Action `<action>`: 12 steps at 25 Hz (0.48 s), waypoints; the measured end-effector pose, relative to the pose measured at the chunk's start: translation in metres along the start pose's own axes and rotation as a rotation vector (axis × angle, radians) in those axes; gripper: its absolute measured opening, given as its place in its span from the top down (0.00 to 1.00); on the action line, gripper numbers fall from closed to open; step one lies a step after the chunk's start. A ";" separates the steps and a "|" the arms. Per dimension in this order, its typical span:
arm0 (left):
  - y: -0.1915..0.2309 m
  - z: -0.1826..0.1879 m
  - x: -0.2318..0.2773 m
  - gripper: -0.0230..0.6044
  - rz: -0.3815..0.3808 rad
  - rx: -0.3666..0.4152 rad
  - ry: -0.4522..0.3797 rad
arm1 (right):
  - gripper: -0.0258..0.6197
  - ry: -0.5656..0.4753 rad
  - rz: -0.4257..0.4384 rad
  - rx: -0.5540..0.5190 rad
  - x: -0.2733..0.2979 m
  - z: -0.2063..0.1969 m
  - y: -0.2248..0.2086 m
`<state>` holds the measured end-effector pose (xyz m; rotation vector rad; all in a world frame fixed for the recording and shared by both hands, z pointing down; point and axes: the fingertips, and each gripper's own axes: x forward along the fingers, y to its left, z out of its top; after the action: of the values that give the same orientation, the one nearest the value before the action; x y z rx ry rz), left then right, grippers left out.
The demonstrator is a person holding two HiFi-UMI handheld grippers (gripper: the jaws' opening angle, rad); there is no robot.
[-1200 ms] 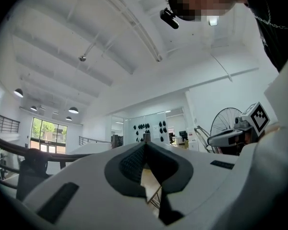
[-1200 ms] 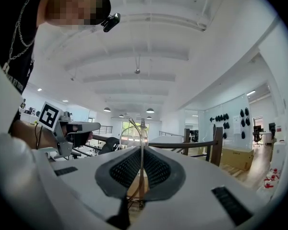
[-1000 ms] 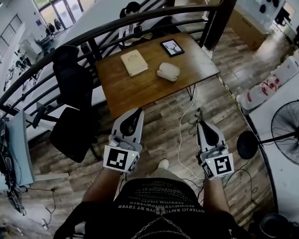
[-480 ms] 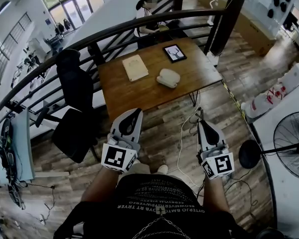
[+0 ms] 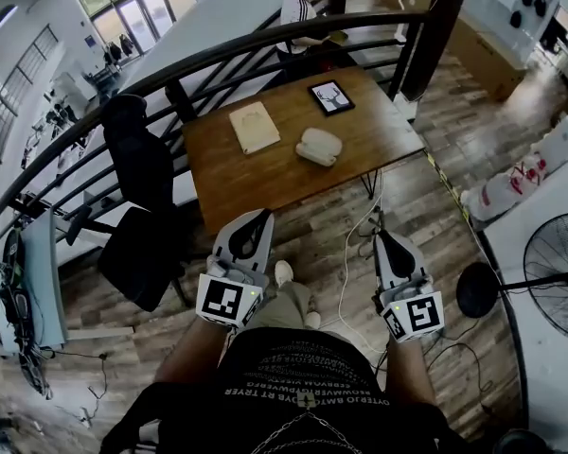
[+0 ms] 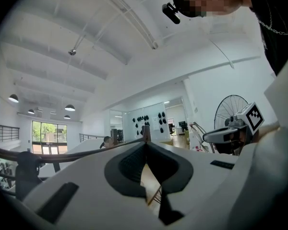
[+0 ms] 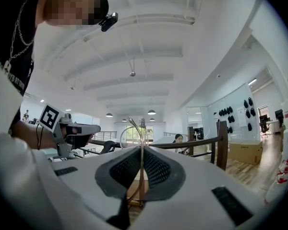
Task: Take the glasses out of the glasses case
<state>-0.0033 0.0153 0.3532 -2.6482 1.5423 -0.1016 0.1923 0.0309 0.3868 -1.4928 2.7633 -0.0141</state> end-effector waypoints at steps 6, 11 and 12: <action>-0.003 -0.020 0.025 0.92 -0.027 -0.014 0.026 | 0.92 0.043 -0.014 0.002 0.008 -0.011 -0.013; 0.010 -0.021 0.049 0.92 -0.010 -0.011 0.022 | 0.92 0.051 -0.020 0.009 0.032 -0.013 -0.029; 0.014 -0.023 0.053 0.92 -0.008 -0.011 0.027 | 0.92 0.054 -0.018 0.011 0.038 -0.014 -0.032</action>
<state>0.0085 -0.0390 0.3756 -2.6726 1.5448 -0.1298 0.1980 -0.0185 0.4012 -1.5378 2.7862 -0.0703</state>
